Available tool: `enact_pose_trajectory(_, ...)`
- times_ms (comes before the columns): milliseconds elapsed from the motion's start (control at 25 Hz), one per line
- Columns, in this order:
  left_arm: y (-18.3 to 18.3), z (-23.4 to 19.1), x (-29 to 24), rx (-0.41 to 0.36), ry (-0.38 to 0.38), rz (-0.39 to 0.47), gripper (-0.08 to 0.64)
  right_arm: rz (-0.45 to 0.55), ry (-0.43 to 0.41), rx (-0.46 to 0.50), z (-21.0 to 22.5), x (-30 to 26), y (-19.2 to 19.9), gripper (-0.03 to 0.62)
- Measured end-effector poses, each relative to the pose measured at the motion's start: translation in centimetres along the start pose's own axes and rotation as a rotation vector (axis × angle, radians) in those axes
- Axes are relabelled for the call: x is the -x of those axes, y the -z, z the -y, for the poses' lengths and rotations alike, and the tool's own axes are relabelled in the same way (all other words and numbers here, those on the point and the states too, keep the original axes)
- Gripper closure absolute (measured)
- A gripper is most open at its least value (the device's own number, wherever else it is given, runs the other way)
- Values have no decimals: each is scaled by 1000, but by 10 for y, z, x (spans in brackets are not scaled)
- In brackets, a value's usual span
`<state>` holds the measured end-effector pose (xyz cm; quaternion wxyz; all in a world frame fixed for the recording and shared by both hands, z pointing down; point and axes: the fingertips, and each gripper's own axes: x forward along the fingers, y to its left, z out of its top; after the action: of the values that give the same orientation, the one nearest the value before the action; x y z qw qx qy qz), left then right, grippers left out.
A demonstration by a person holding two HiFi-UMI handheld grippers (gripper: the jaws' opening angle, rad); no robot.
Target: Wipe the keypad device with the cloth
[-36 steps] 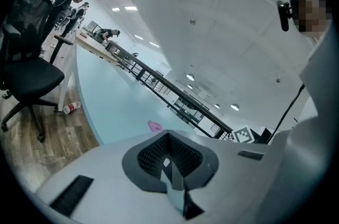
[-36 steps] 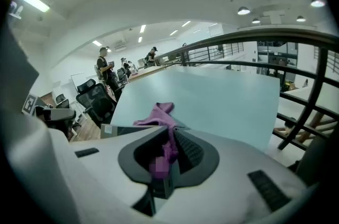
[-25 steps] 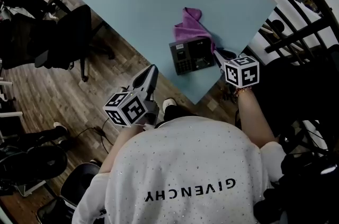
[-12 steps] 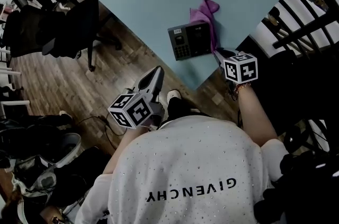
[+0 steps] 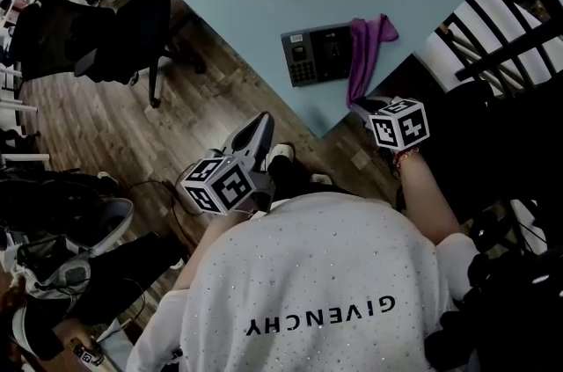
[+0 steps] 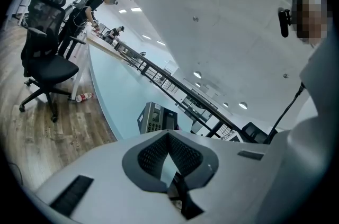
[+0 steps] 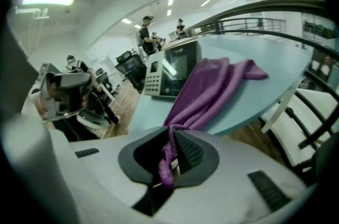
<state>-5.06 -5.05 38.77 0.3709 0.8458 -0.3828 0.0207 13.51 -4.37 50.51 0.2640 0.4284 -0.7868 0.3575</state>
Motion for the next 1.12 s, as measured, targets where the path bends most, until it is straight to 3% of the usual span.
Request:
enact_pose_trajectory(160, -4, 0, -3, -15, 21, -3, 560, -14, -326, 229, -80, 29, -6, 561)
enact_pose_trajectory(240, -15, 0, -7, -21, 43, 14, 560, 64, -479, 333, -126, 49, -30, 561)
enact_pose_trajectory(320, -28, 2, -13, -35, 84, 32, 560, 187, -533, 402, -158, 61, -65, 561)
enact_pose_trajectory(400, -39, 4, -18, -50, 129, 39, 559, 316, -465, 443, -173, 62, -101, 561)
enact_pose_trajectory(480, -49, -2, -23, -54, 161, 34, 559, 417, -321, 437, -171, 49, -129, 561)
enact_pose_trajectory(560, -63, -13, -26, -56, 180, 25, 560, 454, -160, 414, -165, 27, -146, 561)
enact_pose_trajectory(680, -91, -33, -26, -77, 205, 10, 560, 417, 65, 430, -150, -11, -162, 561)
enact_pose_trajectory(800, -119, -58, -27, -92, 223, 1, 560, 376, 220, 464, -137, -41, -180, 561)
enact_pose_trajectory(920, -138, -82, -29, -98, 246, -15, 560, 347, 337, 434, -117, -60, -195, 561)
enact_pose_trajectory(1120, -156, -120, -30, -86, 284, -61, 560, 297, 460, 284, -92, -80, -210, 561)
